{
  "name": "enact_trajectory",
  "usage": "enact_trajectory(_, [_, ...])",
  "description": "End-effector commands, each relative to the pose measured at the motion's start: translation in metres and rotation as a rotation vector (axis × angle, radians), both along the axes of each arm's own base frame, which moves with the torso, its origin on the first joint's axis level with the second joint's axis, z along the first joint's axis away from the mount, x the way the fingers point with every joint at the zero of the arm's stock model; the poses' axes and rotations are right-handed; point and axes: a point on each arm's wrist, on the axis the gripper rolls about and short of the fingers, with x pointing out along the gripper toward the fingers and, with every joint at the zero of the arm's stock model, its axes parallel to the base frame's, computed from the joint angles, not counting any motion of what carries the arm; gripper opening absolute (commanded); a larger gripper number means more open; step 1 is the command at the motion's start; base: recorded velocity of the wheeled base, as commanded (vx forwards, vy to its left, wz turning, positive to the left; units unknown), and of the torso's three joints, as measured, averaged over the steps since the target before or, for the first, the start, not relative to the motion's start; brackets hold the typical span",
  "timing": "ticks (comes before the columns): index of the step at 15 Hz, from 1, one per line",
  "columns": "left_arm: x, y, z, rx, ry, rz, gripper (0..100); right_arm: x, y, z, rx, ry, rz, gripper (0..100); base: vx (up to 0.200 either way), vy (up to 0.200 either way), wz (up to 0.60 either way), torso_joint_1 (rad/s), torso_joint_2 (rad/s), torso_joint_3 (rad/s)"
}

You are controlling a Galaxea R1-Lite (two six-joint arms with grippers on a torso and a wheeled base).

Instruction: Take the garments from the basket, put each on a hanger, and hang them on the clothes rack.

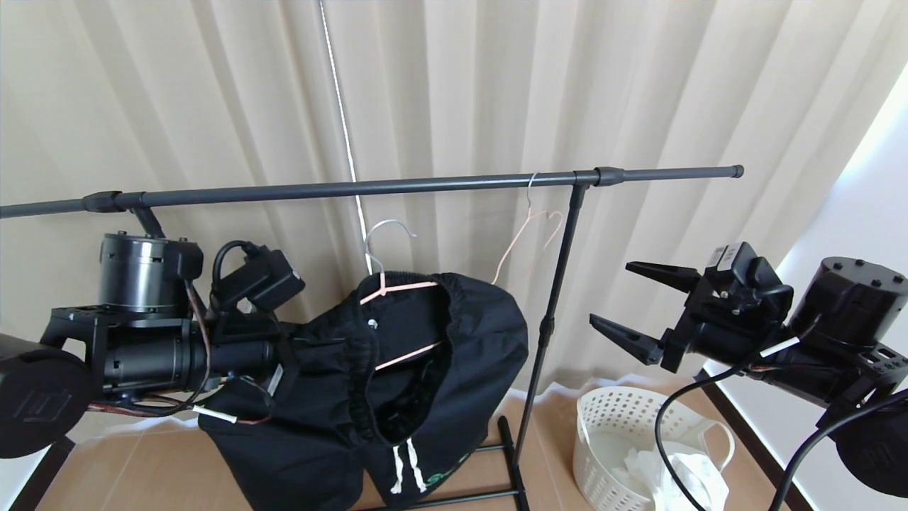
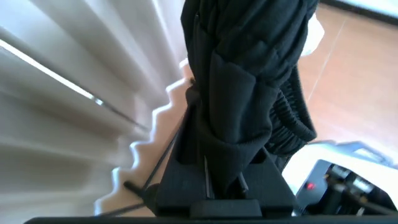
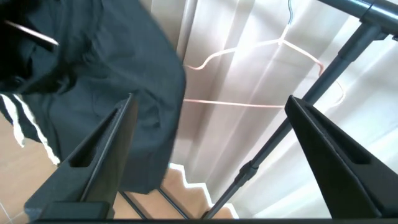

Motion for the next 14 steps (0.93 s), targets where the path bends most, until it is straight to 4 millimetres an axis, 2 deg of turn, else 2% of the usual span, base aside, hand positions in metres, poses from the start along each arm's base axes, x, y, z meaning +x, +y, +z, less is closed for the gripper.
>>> enact_trajectory(1, [0.005, -0.004, -0.020, 0.048, 0.048, -0.011, 0, 0.000, 0.001, -0.001, -0.002, 0.004, 0.003, 100, 0.000, 0.000, 0.00, 0.000, 0.00, 0.000])
enact_trajectory(5, [0.008, -0.004, -0.042, 0.156, 0.063, -0.025, 0, 0.001, 0.001, -0.001, -0.002, 0.004, -0.001, 100, 0.000, 0.000, 0.00, 0.000, 0.00, 0.000])
enact_trajectory(9, [0.018, -0.004, -0.060, 0.244, 0.098, 0.040, 0, 0.001, 0.001, -0.002, -0.002, 0.005, -0.004, 100, 0.000, 0.000, 0.00, 0.000, 0.00, 0.000])
enact_trajectory(14, [0.034, -0.004, -0.065, 0.283, 0.097, 0.110, 0, 0.001, 0.002, -0.002, -0.003, 0.005, -0.009, 100, 0.000, 0.000, 0.00, 0.000, 0.00, 0.000])
